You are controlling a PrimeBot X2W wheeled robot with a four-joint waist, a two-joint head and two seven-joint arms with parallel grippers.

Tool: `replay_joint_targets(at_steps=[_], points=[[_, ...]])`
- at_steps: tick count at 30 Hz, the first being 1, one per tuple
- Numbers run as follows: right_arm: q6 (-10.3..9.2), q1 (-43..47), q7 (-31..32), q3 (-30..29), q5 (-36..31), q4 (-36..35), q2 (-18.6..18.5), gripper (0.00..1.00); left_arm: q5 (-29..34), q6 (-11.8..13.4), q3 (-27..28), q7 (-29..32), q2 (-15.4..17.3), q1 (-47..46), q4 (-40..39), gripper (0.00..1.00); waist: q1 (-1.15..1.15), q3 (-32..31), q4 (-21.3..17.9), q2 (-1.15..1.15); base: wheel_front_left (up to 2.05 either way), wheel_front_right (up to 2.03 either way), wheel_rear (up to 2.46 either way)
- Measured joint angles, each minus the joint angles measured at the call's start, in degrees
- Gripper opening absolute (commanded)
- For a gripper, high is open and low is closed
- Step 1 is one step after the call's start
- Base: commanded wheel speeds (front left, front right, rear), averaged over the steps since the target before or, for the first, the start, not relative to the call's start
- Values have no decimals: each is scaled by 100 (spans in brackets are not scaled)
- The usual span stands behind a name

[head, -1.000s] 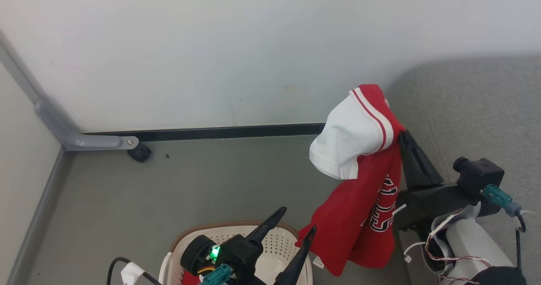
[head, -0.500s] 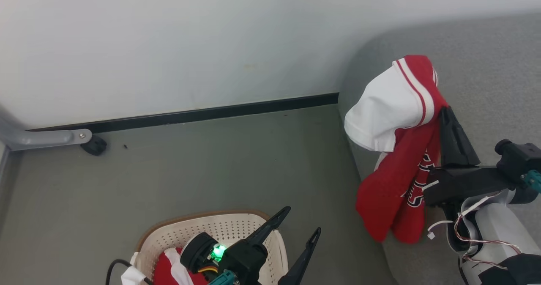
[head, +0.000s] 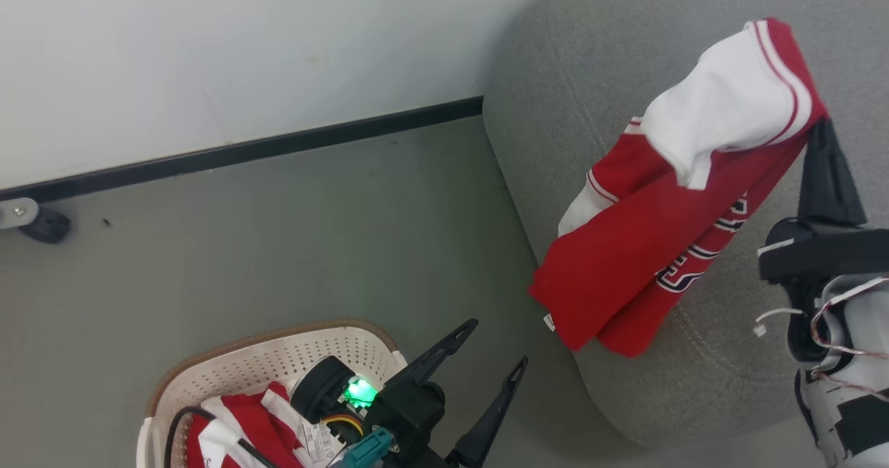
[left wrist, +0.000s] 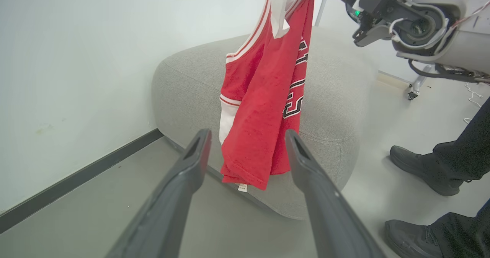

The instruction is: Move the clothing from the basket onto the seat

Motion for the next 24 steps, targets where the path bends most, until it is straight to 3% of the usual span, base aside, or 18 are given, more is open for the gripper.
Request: replay_joint_targets(at_steps=[11, 24], points=[[1, -1424, -3, -659, 83, 134, -637, 0, 92, -68, -118, 180, -30, -422, -46, 100, 1, 580, -289, 0, 0, 0, 0], [8, -2820, -48, -1317, 137, 589, -1550, 0, 175, -124, -192, 260, -98, -631, -80, 100, 1, 1065, -82, 0, 0, 0, 0]])
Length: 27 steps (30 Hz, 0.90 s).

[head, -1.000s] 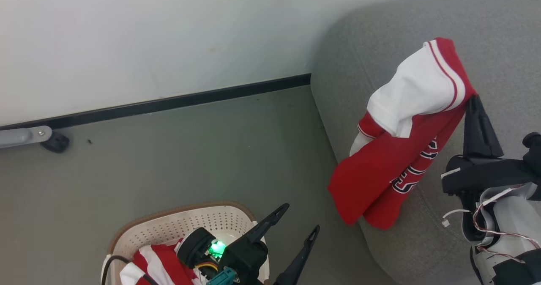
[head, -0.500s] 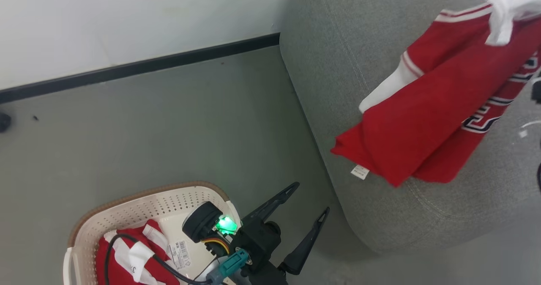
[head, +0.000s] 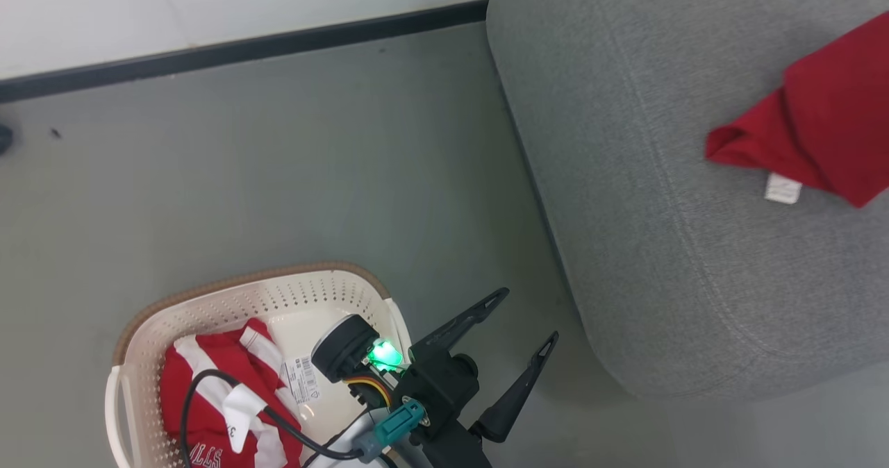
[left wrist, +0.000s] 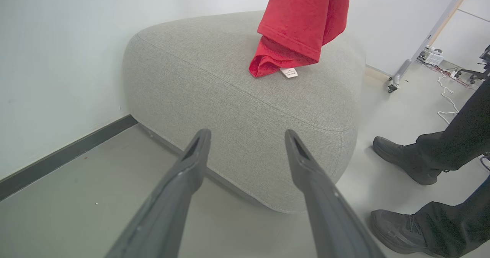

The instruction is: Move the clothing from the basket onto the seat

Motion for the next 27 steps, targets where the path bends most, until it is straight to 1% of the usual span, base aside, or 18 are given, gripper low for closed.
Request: replay_joint_targets(at_steps=[4, 5, 7, 9, 14, 18, 22, 26, 27], points=[[56, -238, 0, -56, -1, 354, -169, 0, 9, -1, -5, 37, 7, -79, -12, 100, 0, 162, 77, 0, 0, 0, 0], [102, -244, 0, -51, -1, 575, -181, 0, 11, -3, -4, 38, 4, -146, -19, 100, 0, 244, 112, 0, 0, 0, 0], [102, -240, 0, -56, -1, 782, -165, 0, 22, -48, -5, 45, 4, -213, -19, 100, 0, 321, 146, 0, 0, 0, 0], [101, -226, 1, -68, 31, 1017, -126, 0, 30, -49, 4, 45, 11, -254, -18, 100, 0, 391, 177, 0, 0, 0, 0], [102, -21, 1, -93, 132, 1653, 140, 0, 68, -52, 22, 35, 21, -324, 12, 100, 0, 495, 230, 0, 0, 0, 0], [129, 191, 1, -165, 267, 2062, 269, 0, 68, -54, 20, 30, 22, -325, 68, 100, -1, 508, 225, 0, 0, 0, 0], [189, 261, 2, -192, 353, 2420, 314, 0, 69, -97, 14, 27, 19, -335, 118, 100, 0, 500, 211, 0, 0, 0, 0], [254, 254, 1, -185, 353, 2601, 314, 0, 135, -103, 4, -8, 11, -336, 185, 100, -1, 468, 204, 0, 0, 0, 0], [260, 250, 1, -170, 350, 2647, 314, 45, 135, -111, -1, -24, 4, -337, 230, 100, -1, 451, 205, 0, 0, 0, 0]])
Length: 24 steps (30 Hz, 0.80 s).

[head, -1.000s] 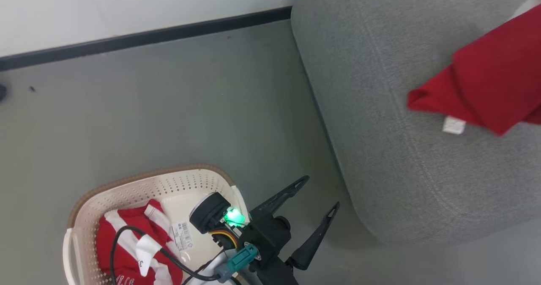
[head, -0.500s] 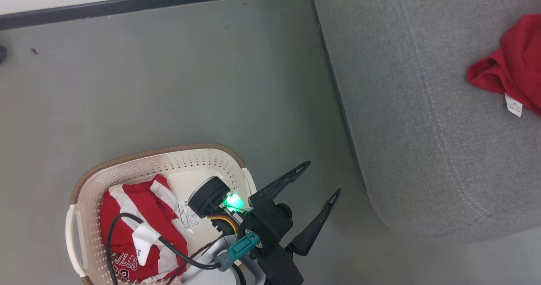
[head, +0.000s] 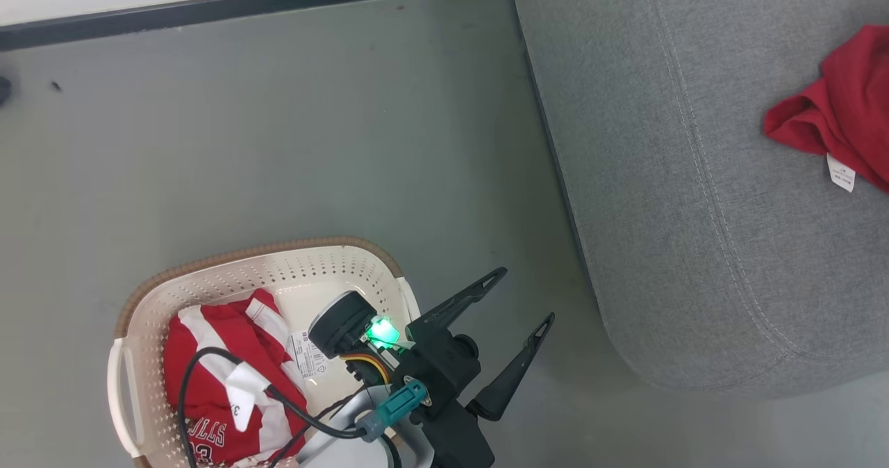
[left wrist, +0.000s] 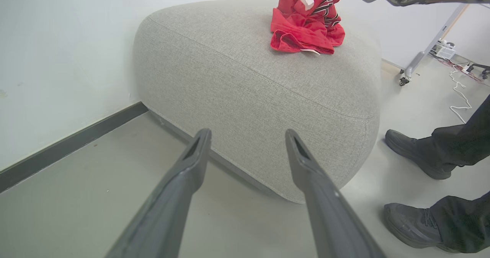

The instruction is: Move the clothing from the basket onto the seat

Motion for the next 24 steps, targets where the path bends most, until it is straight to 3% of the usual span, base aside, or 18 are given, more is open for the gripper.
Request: replay_joint_targets(at_steps=[1, 2, 15, 24], points=[[18, -4, 1, 14, -1, 38, -3, 45, -1, -36, -7, -2, -4, -1, 43, 100, 0, -21, 2, 0, 0, 0, 0], [43, -13, 1, 32, -3, 62, -7, 100, -1, -36, -15, -12, -9, -1, 65, 100, 0, -45, 6, 0, 0, 0, 0], [202, -59, 0, 410, -230, 53, 47, 100, -33, -26, 5, -282, -204, 15, 343, 100, 0, -448, 103, 0, 0, 0, 0], [253, 792, 1, 684, -522, -546, 575, 100, -229, 126, 103, -510, -270, 216, 612, 100, -1, -889, 246, 0, 0, 0, 0]])
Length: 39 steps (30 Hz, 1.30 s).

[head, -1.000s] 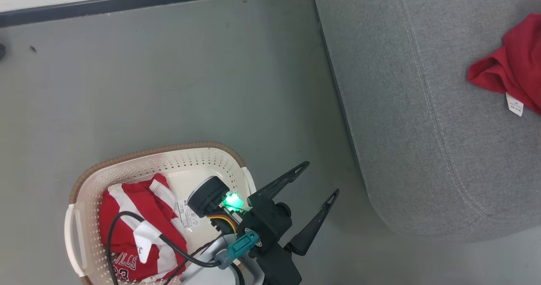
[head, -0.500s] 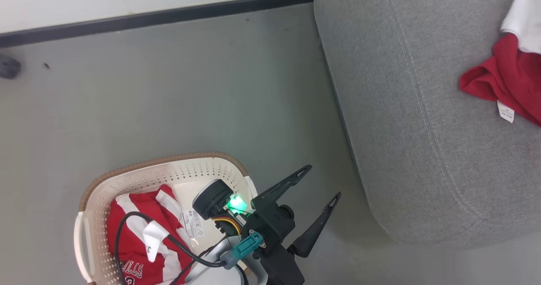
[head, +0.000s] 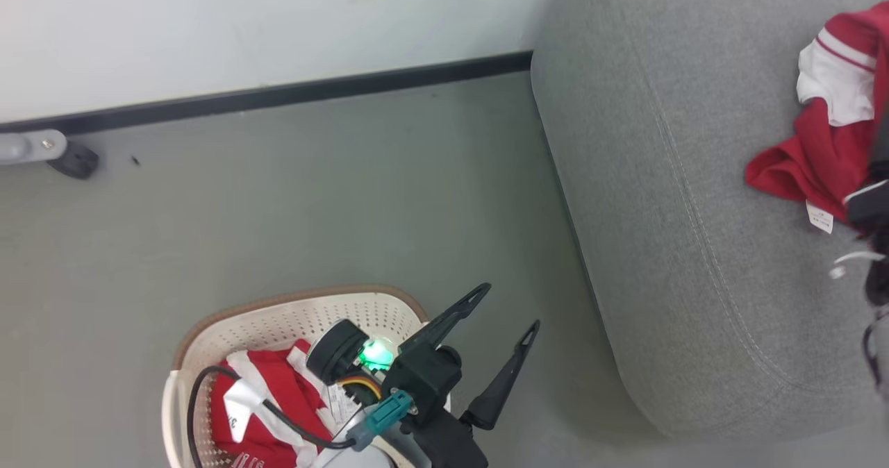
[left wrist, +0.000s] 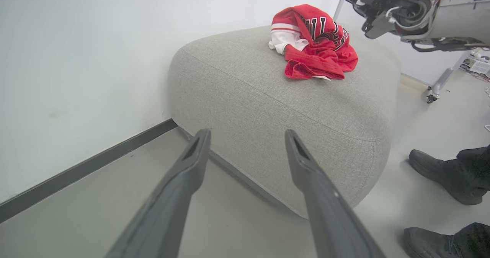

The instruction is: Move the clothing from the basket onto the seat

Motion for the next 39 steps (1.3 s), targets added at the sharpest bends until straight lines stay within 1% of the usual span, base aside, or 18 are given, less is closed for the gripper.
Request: replay_joint_targets(at_steps=[5, 10, 13, 16, 21, 29, 34, 39], points=[[19, 617, 0, 191, -207, -465, 322, 100, -68, 114, 132, -148, -1, 226, 70, 100, 0, -288, 114, 0, 0, 0, 0], [19, 1277, 0, 291, -383, -1006, 410, 100, -140, 297, 275, -272, -35, 443, 132, 100, 0, -569, 275, 0, 0, 0, 0], [21, 1645, 1, 379, -460, -1382, 546, 100, -187, 437, 455, -348, -22, 591, 137, 100, 0, -710, 408, 0, 0, 0, 0], [25, 1960, 0, 464, -552, -1763, 686, 100, -321, 525, 611, -398, 35, 728, 121, 100, 0, -830, 551, -1, 0, 0, 0], [26, 2437, 0, 592, -660, -2368, 834, 100, -356, 654, 933, -500, 134, 860, 47, 100, 0, -965, 789, -1, 0, 0, 0], [40, 3076, 0, 678, -770, -2921, 913, 100, -416, 753, 1480, -598, 199, 1029, 3, 100, 0, -1089, 1089, -1, 0, 0, 0], [34, 3377, 0, 845, -951, -3149, 1042, 100, -475, 780, 1853, -653, 312, 1275, 45, 100, 1, -1187, 1164, -1, 0, 0, 0], [-10, 3698, 0, 862, -962, -3274, 1051, 100, -491, 798, 2103, -692, 290, 1437, 85, 100, 1, -1285, 1207, 0, 0, 0, 0]])
